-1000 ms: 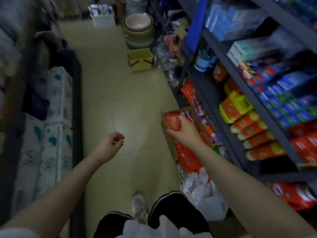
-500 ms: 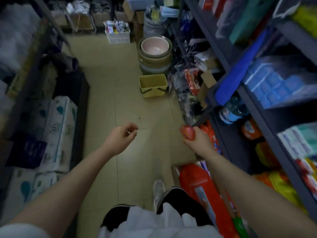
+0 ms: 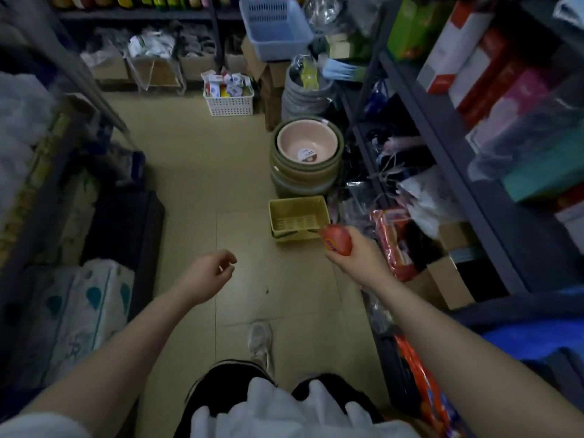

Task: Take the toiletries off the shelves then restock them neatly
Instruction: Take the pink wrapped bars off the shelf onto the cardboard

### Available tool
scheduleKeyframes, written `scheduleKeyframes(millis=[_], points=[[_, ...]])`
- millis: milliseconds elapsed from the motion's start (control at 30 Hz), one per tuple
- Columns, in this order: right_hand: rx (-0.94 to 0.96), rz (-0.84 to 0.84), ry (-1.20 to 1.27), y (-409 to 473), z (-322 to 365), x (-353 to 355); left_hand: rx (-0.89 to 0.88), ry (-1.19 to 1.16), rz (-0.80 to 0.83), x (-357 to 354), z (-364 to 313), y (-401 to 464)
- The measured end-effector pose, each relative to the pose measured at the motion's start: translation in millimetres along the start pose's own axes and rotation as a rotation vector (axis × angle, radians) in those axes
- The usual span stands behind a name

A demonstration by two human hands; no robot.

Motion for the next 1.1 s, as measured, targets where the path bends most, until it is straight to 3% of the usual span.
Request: scheduleKeyframes(millis=[300,567,833,1100], points=[[-0.289,0.015,0.038,166,-45,7,-0.147,0.024,0.017,82,-57,209],[-0.462,0.187,-0.009,313,-120,-37,-0.107,-0.144,-0.021,75,-72,376],[-0.405,0.337,-0.008,472,-163,-156,0.165,-0.162,0.085,-35,59,521],[-0.393,0.485,-0.202,565,-282,-381,0.217,-0.103,0.216,-218,205,632]])
Point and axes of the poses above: each hand's wrist, its own y-axis towards the middle knuckle, its own x-axis out of the back of the hand, z = x × y, the point moved 8 cm from there along y, towards the middle knuckle, and after that the axes turned 2 degrees about -z, right-handed, at the moved point
